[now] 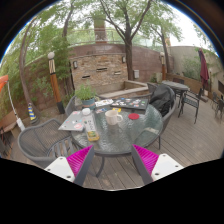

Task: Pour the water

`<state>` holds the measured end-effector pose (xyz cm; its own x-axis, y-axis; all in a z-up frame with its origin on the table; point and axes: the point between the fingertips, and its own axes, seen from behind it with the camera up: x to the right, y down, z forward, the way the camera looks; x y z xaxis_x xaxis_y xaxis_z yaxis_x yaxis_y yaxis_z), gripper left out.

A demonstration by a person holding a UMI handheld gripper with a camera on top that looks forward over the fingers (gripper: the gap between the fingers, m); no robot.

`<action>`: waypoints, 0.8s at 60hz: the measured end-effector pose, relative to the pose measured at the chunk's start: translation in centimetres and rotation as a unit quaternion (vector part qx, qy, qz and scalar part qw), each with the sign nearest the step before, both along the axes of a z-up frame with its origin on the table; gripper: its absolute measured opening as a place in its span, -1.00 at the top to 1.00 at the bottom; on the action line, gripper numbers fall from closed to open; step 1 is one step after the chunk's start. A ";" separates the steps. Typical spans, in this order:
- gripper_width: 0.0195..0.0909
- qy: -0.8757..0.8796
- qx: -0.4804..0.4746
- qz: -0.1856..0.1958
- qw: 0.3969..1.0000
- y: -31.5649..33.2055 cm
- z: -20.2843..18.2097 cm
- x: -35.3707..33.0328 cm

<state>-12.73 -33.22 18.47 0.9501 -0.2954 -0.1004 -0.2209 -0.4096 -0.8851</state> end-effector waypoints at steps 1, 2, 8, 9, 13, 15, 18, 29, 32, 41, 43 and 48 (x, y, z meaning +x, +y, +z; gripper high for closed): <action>-0.79 -0.007 0.003 0.002 1.000 0.6 -0.3 -0.3; -0.79 -0.014 0.007 0.004 1.000 1.3 -0.7 -0.6; -0.79 -0.045 0.037 0.022 0.998 6.6 -2.9 -2.7; -0.79 -0.047 0.044 0.025 0.998 7.7 -3.4 -3.2; -0.80 -0.050 0.066 0.038 0.996 12.3 -5.4 -4.9; -0.81 -0.055 0.077 0.041 0.995 14.7 -6.3 -5.3; -0.77 -0.061 0.083 0.041 0.994 18.3 -7.8 -5.6; -0.75 -0.072 0.092 0.041 0.992 28.2 -11.7 -5.4; -0.76 -0.078 0.092 0.038 0.992 29.8 -11.7 -5.0; -0.57 -0.103 0.141 0.033 0.984 33.2 -8.9 -4.5; -0.21 -0.115 0.148 0.031 0.982 33.5 -8.4 -4.5; -0.10 -0.129 0.149 0.034 0.980 33.8 -8.7 -4.5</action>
<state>-17.18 0.60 9.76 0.9715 -0.2252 0.0739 0.0451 -0.1308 -0.9904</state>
